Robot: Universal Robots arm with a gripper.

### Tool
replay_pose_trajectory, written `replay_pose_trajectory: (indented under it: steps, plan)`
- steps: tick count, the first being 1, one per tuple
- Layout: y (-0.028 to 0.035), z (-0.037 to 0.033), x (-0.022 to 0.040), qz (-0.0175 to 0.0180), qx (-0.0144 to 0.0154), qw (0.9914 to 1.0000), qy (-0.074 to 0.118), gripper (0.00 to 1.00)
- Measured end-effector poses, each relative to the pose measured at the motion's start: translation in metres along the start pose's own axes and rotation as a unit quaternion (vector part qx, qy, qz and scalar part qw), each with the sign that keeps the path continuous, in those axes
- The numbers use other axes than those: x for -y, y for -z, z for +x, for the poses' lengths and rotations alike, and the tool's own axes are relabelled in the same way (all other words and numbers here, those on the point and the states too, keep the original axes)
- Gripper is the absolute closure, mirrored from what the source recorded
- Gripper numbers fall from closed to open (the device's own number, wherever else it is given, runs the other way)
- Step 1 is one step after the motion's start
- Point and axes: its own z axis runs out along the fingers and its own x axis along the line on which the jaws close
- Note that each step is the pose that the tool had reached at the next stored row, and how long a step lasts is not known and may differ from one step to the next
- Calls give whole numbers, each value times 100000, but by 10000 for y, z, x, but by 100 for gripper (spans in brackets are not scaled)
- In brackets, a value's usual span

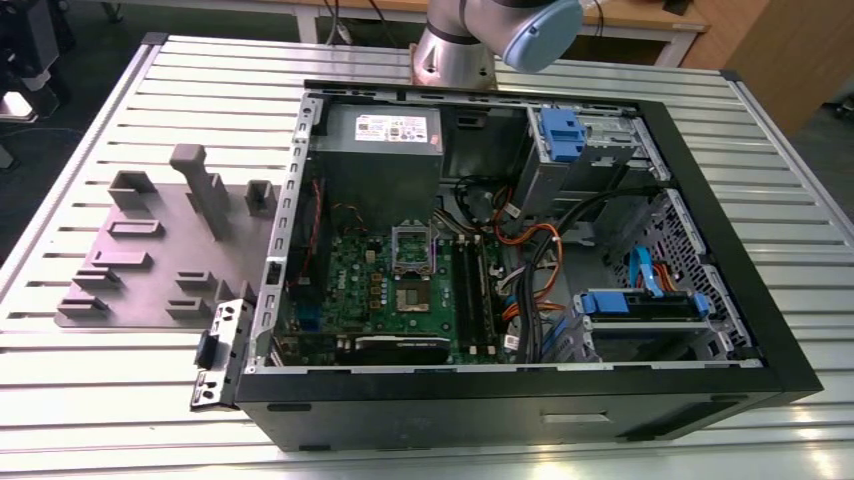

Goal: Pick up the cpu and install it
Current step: 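Pick up the cpu and move it towards the insertion slot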

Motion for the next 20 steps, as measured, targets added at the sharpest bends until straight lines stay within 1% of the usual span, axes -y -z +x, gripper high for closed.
replay_pose_trajectory:
  steps: [5, 14, 16, 20]
  plan:
    - [12, 0, 0, -2, 0, 100000, 1, 53]
    - [14, 0, 0, 0, -3, 100000, 0, 53]
    - [29, -1, -1, 10, -17, 100000, -1, 53]
    - [113, -3, -2, -2, 1, 100000, -1, 53]
